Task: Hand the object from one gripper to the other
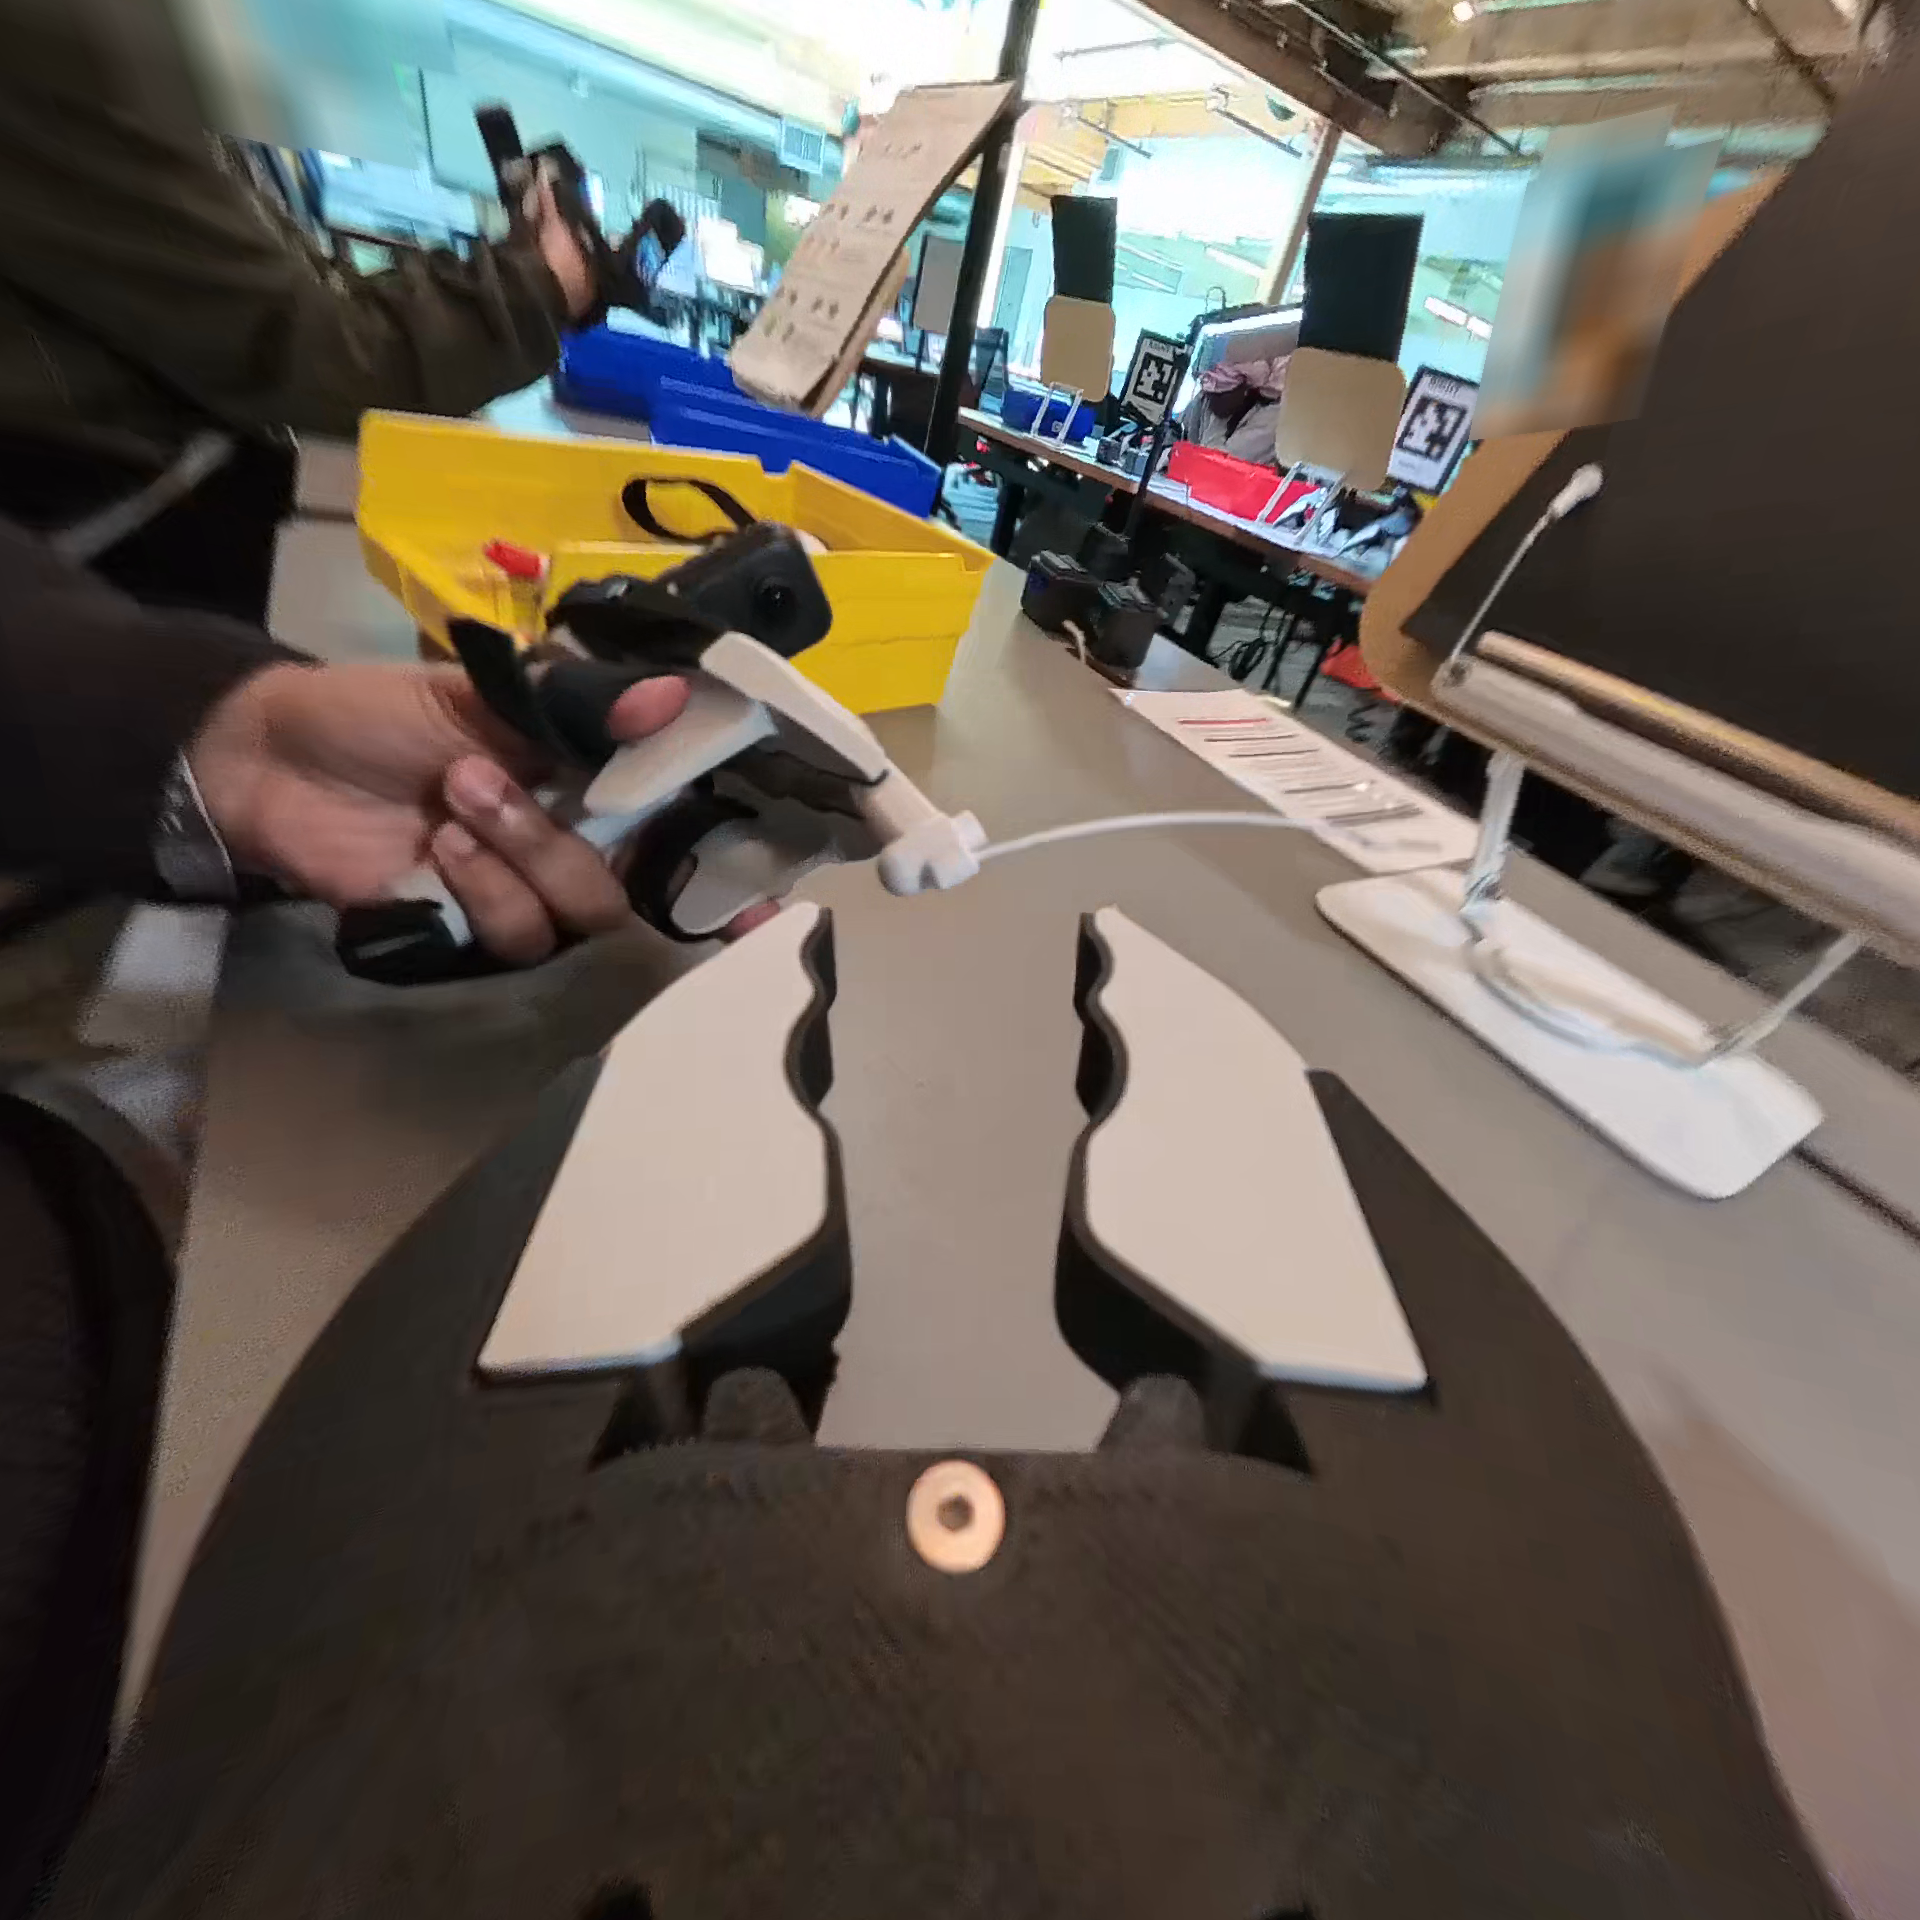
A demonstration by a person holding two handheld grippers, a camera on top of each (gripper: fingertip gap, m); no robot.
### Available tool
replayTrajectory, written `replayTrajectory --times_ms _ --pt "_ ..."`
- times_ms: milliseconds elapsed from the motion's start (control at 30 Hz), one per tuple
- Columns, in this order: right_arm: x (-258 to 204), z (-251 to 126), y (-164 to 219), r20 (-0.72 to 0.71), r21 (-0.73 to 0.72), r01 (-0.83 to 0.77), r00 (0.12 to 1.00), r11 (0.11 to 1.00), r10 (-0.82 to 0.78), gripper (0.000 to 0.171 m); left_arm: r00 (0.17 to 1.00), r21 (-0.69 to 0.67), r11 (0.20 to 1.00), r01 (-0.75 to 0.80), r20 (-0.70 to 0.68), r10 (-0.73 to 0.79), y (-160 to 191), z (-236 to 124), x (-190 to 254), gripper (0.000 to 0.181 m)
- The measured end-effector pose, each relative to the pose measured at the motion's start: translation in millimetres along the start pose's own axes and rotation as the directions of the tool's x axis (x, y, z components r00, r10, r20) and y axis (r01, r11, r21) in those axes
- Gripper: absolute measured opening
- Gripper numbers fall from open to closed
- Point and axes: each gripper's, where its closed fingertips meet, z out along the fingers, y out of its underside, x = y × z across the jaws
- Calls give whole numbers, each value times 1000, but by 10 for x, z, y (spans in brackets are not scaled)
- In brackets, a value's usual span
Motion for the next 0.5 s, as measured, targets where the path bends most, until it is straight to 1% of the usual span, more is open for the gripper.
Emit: replayTrajectory --times_ms 33,100,167,300,400,500 --pt "-40 14 9 -6 -16 70 997 997 -70 45 1000 -9 1000 1 10 -1 14 3 -18 12" --pt "-106 45 55 -18 -65 200 979 978 -202 45 999 -27 1000 -3 35 4 45 10 -51 12" --pt "-149 79 148 -20 -152 306 950 940 -312 44 996 -53 998 -28 77 32 83 16 -97 12" --pt "-163 119 300 -22 -307 484 858 820 -514 41 981 -111 987 -114 146 130 149 39 -137 12" --pt "-167 133 349 -18 -365 544 807 756 -590 39 965 -143 976 -166 181 191 202 66 -154 12" --pt "-138 134 336 -40 -386 558 786 735 -618 40 955 -170 967 -192 196 224 272 102 -165 12"
